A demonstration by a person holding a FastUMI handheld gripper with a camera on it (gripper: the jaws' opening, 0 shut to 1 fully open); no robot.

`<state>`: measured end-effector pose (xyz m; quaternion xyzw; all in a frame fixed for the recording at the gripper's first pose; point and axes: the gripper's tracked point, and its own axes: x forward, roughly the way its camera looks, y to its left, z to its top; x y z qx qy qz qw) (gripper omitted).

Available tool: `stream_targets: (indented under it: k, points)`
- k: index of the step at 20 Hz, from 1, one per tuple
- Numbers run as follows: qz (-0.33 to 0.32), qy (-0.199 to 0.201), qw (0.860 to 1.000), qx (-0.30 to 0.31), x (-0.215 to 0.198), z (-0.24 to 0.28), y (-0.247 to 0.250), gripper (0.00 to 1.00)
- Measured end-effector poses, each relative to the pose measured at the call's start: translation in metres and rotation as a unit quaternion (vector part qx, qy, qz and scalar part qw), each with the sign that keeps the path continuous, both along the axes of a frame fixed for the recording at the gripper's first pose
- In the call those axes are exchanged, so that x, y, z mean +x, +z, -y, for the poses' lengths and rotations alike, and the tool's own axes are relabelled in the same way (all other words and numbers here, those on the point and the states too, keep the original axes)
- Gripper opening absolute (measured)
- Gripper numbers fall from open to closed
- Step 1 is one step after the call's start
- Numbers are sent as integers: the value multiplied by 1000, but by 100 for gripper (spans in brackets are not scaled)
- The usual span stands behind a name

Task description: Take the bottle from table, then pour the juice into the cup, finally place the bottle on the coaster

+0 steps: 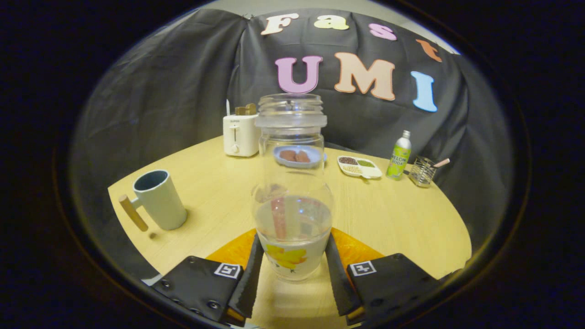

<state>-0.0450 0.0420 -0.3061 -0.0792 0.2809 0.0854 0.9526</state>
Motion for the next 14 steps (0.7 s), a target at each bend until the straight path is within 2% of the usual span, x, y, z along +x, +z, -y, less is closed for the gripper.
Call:
stream_targets:
  k: [14]
  points:
    - [-5, 73, 994, -85, 11, -48, 32, 71]
